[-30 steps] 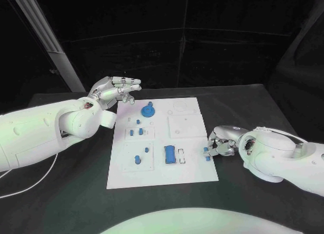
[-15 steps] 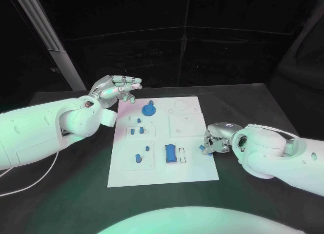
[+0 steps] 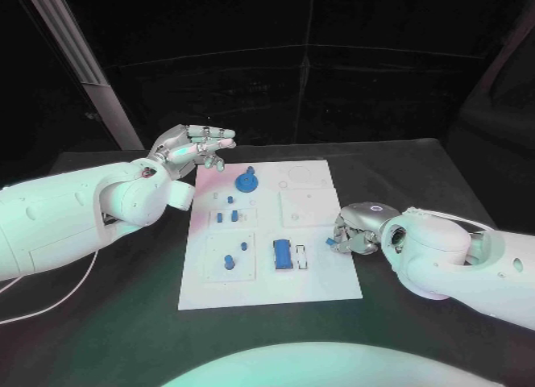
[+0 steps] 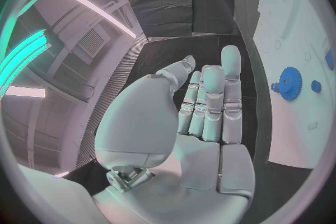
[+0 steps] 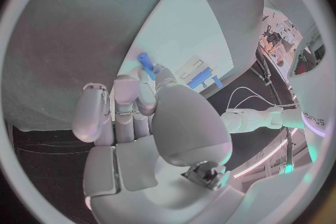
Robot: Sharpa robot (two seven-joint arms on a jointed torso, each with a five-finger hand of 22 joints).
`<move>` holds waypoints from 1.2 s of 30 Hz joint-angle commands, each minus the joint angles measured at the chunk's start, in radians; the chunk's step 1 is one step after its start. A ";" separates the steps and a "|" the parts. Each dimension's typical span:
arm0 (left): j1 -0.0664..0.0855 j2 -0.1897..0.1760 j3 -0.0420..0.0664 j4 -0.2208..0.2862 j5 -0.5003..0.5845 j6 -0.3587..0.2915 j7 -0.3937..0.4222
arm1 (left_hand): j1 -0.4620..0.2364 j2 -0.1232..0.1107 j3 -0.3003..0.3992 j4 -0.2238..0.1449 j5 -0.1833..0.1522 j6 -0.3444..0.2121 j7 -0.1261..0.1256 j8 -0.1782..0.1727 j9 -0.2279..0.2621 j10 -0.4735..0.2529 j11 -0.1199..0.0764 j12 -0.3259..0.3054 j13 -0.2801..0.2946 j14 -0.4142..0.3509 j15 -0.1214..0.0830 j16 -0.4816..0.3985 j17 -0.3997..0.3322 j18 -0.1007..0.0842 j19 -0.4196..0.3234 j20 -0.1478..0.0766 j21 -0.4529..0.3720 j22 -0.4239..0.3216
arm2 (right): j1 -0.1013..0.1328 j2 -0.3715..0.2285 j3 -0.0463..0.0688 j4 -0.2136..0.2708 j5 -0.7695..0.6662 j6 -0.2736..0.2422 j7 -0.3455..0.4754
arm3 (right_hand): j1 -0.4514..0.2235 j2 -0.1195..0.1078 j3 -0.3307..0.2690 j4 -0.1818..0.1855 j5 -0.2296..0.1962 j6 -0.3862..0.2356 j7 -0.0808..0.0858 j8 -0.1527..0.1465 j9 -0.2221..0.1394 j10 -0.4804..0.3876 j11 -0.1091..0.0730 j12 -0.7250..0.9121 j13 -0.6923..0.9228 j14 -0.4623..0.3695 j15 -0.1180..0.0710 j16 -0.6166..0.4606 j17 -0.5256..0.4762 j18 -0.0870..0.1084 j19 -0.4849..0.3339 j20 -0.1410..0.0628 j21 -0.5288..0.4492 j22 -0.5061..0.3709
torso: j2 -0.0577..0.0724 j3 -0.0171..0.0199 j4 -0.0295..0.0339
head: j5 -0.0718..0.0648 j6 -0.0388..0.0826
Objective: Assemble the parts on the task board
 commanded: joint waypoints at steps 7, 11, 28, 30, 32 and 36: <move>0.001 0.001 0.000 0.001 0.003 0.016 0.001 | 0.000 0.007 -0.002 -0.003 0.007 -0.006 0.001 0.003 0.000 -0.009 -0.002 0.006 0.000 -0.005 0.000 0.002 -0.001 0.006 -0.001 0.005 -0.003 -0.001 | -0.001 -0.016 -0.001 0.048 0.145 -0.201 0.013 | -0.044 -0.068 0.133 0.049 0.074 0.033 -0.005 -0.028 -0.009 0.019 0.000 0.015 0.017 0.010 -0.005 0.020 0.026 -0.001 0.015 -0.004 0.009 0.018 | 0.001 -0.0006 -0.0001 | 0.001 -0.002; 0.001 0.000 0.000 0.001 0.003 0.015 -0.001 | 0.000 0.008 -0.002 -0.003 0.007 -0.007 0.001 0.003 0.000 -0.009 -0.002 0.006 0.000 -0.005 0.000 0.002 -0.001 0.006 -0.001 0.005 -0.003 -0.001 | -0.001 -0.020 -0.001 0.059 0.222 -0.229 0.028 | -0.064 -0.093 0.177 0.067 0.072 0.039 -0.004 -0.036 -0.011 0.021 0.000 0.014 0.017 0.010 -0.004 0.023 0.031 -0.002 0.016 -0.004 0.010 0.021 | 0.001 -0.0002 -0.0011 | 0.003 -0.006; 0.002 -0.001 0.000 0.006 0.003 0.015 -0.002 | 0.000 0.008 -0.002 -0.004 0.007 -0.007 0.001 0.003 0.000 -0.009 -0.002 0.008 0.000 -0.005 0.000 0.002 -0.001 0.006 -0.001 0.005 -0.003 -0.001 | -0.001 0.024 -0.001 0.034 0.461 -0.106 0.028 | -0.122 -0.117 0.219 0.095 0.116 0.073 -0.012 -0.036 -0.007 0.039 -0.005 0.030 0.031 0.013 -0.007 0.034 0.050 -0.005 0.024 -0.004 0.022 0.042 | 0.002 -0.0009 0.0005 | 0.005 -0.013; 0.002 -0.001 0.000 0.006 0.003 0.015 -0.002 | 0.000 0.008 -0.002 -0.004 0.007 -0.007 0.001 0.003 0.000 -0.009 -0.002 0.008 0.000 -0.005 0.000 0.002 -0.001 0.006 -0.001 0.005 -0.003 -0.001 | -0.001 0.033 -0.001 0.029 0.466 -0.099 0.021 | -0.131 -0.117 0.220 0.099 0.116 0.081 -0.015 -0.035 -0.005 0.043 -0.007 0.032 0.033 0.014 -0.009 0.037 0.054 -0.006 0.026 -0.005 0.024 0.046 | 0.002 -0.0006 0.0004 | 0.005 -0.014; 0.002 -0.002 0.000 0.007 0.003 0.015 -0.002 | 0.000 0.008 -0.002 -0.004 0.007 -0.007 0.001 0.003 0.000 -0.009 -0.002 0.008 0.000 -0.005 0.000 0.002 -0.001 0.006 -0.001 0.005 -0.003 -0.001 | -0.001 0.043 -0.001 0.024 0.469 -0.097 0.014 | -0.139 -0.117 0.221 0.102 0.115 0.089 -0.018 -0.033 -0.003 0.046 -0.010 0.036 0.036 0.014 -0.011 0.038 0.056 -0.006 0.027 -0.007 0.025 0.049 | 0.002 -0.0003 -0.0003 | 0.007 -0.014; 0.002 -0.002 0.000 0.008 0.003 0.015 -0.003 | 0.000 0.008 -0.002 -0.004 0.007 -0.007 0.001 0.003 0.000 -0.009 -0.002 0.008 0.000 -0.005 0.000 0.002 -0.001 0.006 -0.001 0.005 -0.003 -0.001 | -0.001 0.058 -0.001 0.017 0.470 -0.105 0.004 | -0.144 -0.118 0.224 0.102 0.119 0.100 -0.023 -0.029 0.001 0.050 -0.014 0.040 0.039 0.014 -0.014 0.039 0.057 -0.007 0.028 -0.009 0.026 0.050 | 0.002 0.0003 0.0001 | 0.009 -0.011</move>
